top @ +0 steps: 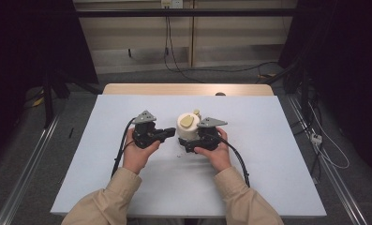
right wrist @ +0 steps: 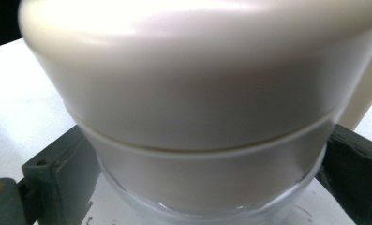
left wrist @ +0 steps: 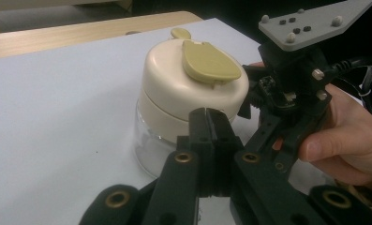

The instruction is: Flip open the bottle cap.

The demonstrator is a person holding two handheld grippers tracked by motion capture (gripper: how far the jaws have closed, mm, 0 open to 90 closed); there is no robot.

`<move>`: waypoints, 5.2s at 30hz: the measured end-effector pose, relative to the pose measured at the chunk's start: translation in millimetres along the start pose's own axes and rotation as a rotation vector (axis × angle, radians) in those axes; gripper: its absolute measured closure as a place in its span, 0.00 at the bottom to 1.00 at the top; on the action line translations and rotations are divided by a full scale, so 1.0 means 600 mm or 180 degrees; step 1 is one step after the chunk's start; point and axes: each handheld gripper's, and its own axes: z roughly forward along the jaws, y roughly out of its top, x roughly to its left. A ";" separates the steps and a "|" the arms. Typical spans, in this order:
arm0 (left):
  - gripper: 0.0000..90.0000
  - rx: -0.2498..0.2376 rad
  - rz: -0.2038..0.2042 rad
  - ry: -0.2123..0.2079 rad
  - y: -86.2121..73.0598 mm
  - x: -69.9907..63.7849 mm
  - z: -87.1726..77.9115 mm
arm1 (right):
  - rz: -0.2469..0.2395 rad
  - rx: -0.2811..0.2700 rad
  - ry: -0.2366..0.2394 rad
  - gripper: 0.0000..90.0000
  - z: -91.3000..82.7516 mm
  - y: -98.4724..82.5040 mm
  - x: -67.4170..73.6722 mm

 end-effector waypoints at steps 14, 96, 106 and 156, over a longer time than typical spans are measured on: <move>1.00 0.0023 0.0019 -0.0020 0.012 -0.009 0.014 | -0.0077 0.0008 -0.0025 0.04 0.000 0.000 0.002; 1.00 -0.0023 0.0043 0.0104 0.069 -0.021 0.038 | -0.0199 0.0008 -0.0052 0.05 0.001 0.000 0.003; 1.00 -0.0016 0.0047 0.0116 0.074 -0.023 0.042 | -0.0195 0.0003 -0.0051 0.05 0.001 -0.001 0.003; 1.00 -0.0012 0.0036 0.0181 0.087 -0.014 0.065 | -0.0192 0.0008 -0.0046 0.05 0.001 0.000 0.002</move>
